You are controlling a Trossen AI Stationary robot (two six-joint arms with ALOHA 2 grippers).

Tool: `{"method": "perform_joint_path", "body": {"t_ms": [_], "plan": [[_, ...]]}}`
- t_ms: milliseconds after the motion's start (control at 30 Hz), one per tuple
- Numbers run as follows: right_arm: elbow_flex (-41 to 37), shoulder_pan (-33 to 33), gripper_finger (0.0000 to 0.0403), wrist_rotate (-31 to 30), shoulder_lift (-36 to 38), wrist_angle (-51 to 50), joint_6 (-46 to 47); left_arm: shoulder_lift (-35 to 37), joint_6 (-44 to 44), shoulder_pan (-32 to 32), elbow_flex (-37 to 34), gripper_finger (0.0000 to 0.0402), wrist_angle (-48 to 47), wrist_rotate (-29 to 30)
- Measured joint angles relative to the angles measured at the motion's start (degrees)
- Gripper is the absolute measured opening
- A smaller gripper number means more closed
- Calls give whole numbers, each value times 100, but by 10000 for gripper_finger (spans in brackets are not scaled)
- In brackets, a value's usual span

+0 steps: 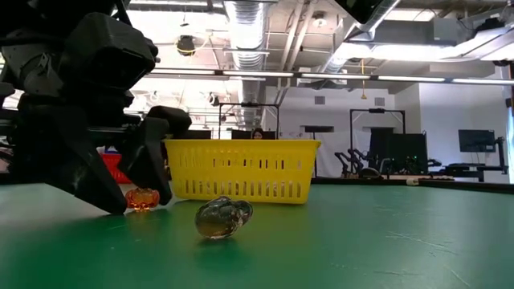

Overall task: Sort Halloween decoration
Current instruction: Put the orange pumpkin toy into the red bin

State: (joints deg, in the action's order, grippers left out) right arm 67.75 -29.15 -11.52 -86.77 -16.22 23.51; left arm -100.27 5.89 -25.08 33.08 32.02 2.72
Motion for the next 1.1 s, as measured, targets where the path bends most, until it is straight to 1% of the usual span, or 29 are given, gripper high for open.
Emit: {"method": "perform_joint_path", "body": {"t_ms": [100,367,500,567,700,800,867,933,1100], "plan": [[0,0,239,-1,-1,1,0,-2,-40,9,2,155,-10,6],[0,0,239,-1,-1,-3,0,-7,48,7,2,92,-21,-44],[0,0,239,-1,-1,-5,2,-4,45,9,0,80,71,-61],[0,0,239,-1,0,-4,2,99,33,11,-13,82,60,-218],[-2,0,239,-1,-1,-7,2,685,-21,13,-13,94,-113,-463],[-4,0,239,-1,1,-6,2,1383,-10,22,-11,99,-713,-450],[-4,0,239,-1,1,-7,5,2003,93,64,-11,99,-1370,-83],[-4,0,239,-1,1,-3,9,2649,149,131,-9,97,-2114,560],[-4,19,239,-3,1,-3,11,4255,203,550,-9,96,-4196,2612]]}}
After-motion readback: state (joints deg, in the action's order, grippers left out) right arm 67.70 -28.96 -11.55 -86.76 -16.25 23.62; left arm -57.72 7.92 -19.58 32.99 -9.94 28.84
